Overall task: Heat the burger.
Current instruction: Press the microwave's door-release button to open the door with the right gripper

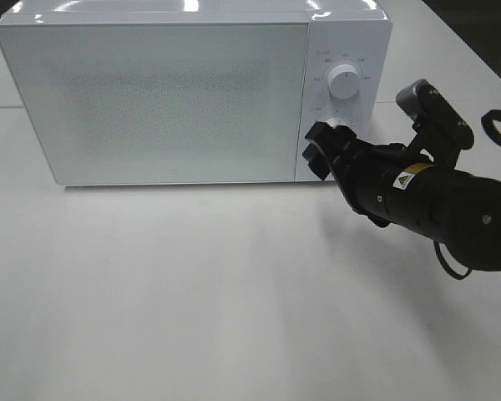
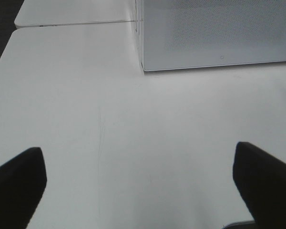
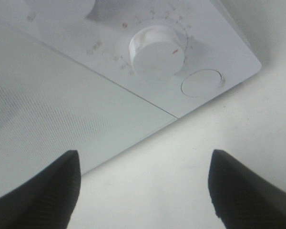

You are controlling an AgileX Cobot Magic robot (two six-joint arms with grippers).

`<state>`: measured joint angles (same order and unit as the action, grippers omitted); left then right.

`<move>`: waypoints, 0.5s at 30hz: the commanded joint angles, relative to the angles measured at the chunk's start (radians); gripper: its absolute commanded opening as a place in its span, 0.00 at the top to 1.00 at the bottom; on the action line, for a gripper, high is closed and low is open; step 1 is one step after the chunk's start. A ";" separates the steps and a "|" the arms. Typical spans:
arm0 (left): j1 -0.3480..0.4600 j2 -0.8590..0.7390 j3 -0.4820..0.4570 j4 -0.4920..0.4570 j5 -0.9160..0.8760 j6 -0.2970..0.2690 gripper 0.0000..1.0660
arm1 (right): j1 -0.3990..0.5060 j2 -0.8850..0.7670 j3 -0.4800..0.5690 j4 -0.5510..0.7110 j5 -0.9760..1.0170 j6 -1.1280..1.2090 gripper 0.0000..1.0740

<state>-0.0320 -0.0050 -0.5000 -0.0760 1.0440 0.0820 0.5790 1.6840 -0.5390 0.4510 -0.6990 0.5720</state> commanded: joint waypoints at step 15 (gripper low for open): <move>0.003 -0.022 0.002 -0.004 -0.009 0.000 0.06 | -0.003 -0.132 -0.093 -0.026 0.716 -0.677 0.33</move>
<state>-0.0320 -0.0050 -0.5000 -0.0760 1.0440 0.0820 0.5790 1.5640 -0.6220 0.4350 -0.0250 -0.0700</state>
